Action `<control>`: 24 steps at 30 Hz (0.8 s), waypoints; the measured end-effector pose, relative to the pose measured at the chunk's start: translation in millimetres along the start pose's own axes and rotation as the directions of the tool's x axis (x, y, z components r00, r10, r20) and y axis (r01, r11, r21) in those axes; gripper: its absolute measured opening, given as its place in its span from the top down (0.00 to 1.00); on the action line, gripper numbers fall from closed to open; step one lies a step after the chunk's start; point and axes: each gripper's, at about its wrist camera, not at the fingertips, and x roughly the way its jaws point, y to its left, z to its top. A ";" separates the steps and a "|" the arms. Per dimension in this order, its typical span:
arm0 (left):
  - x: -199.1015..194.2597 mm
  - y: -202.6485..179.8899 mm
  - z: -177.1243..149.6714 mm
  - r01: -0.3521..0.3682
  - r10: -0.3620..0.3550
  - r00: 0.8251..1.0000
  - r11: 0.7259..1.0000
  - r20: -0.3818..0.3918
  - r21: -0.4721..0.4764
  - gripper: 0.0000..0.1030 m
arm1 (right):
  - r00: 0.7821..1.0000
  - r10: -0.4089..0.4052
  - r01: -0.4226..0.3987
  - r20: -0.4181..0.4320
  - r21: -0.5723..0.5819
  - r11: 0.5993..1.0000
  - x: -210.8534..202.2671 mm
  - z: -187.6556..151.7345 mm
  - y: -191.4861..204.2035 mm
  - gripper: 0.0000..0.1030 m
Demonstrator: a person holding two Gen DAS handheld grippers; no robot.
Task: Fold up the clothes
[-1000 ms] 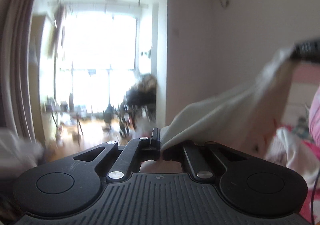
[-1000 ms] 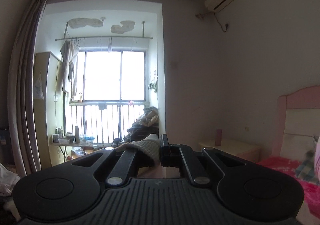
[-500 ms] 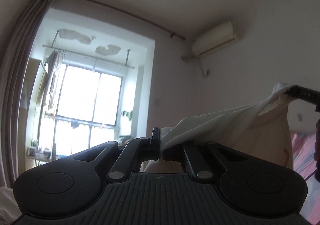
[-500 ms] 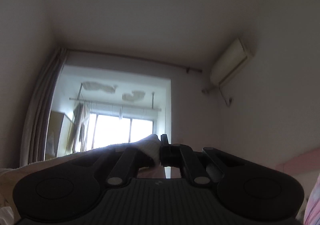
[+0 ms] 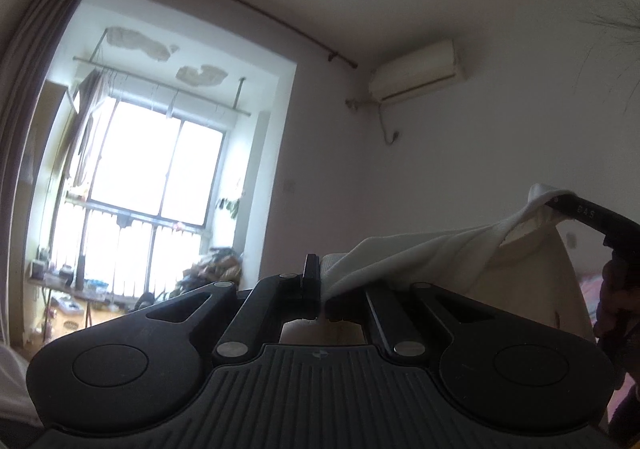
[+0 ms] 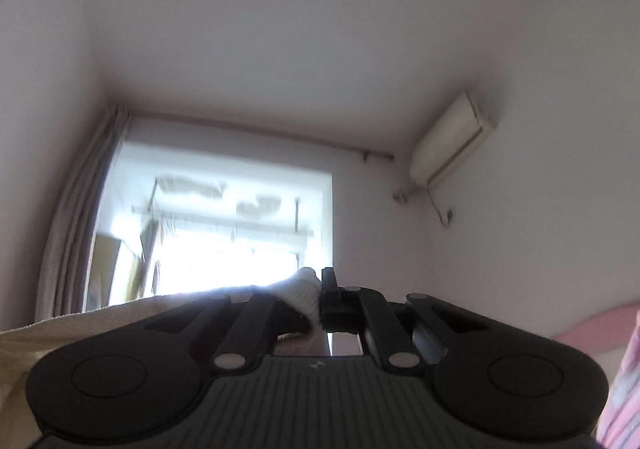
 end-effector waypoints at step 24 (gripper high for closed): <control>217.0 251.6 -275.8 -0.527 0.315 0.634 0.844 -0.706 -0.096 0.76 | 0.512 0.145 -0.204 -0.847 0.044 0.978 279.2 -469.0 141.3 0.46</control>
